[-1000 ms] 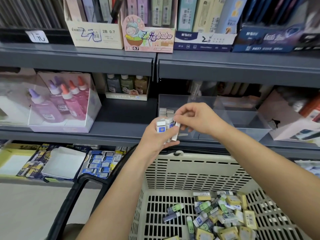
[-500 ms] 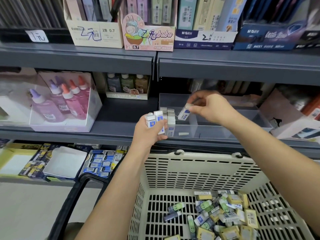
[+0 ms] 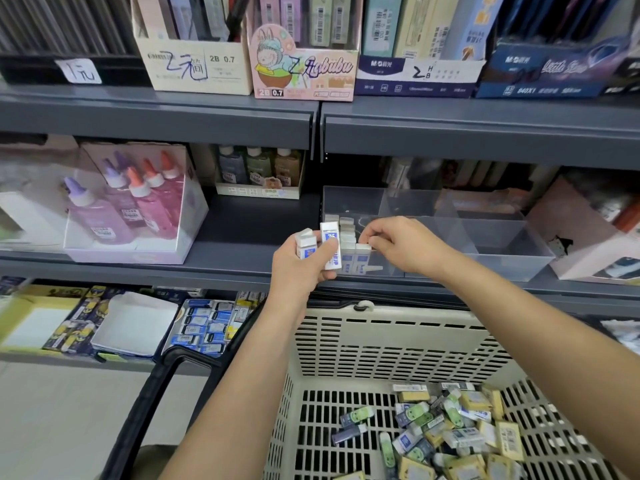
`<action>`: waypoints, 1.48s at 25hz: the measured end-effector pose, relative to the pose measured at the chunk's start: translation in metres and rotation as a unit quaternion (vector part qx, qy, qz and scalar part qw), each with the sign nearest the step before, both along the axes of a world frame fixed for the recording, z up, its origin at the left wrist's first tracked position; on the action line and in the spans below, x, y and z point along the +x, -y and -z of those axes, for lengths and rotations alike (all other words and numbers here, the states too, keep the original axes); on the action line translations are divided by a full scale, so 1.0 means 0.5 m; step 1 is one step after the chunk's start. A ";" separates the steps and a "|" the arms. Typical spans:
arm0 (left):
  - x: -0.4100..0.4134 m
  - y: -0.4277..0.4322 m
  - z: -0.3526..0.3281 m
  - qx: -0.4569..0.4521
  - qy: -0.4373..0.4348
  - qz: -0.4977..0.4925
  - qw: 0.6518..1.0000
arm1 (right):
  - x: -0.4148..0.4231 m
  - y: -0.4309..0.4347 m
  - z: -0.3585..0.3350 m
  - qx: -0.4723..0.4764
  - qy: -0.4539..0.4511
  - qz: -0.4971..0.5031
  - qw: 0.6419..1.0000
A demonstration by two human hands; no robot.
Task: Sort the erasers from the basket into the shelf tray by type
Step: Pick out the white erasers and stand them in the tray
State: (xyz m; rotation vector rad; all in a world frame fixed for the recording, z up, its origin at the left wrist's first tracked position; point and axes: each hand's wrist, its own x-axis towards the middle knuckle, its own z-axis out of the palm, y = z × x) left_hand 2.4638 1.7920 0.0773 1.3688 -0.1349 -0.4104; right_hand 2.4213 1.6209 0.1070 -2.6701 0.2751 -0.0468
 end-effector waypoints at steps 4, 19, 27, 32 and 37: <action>0.002 -0.005 -0.001 0.008 -0.003 -0.002 1.000 | -0.009 -0.007 -0.007 0.037 0.061 0.039 0.997; -0.008 0.008 -0.012 -0.026 -0.067 0.069 0.995 | -0.013 -0.032 -0.048 0.247 0.099 0.020 0.964; 0.012 0.000 0.002 0.056 0.037 -0.087 0.994 | 0.024 0.011 -0.047 0.134 0.210 0.124 0.961; 0.015 0.002 0.008 0.100 0.031 -0.064 0.992 | 0.051 0.010 -0.023 0.049 0.197 0.118 0.972; 0.018 0.007 0.007 0.106 0.023 -0.049 0.993 | 0.067 0.003 -0.028 0.055 0.170 0.104 0.978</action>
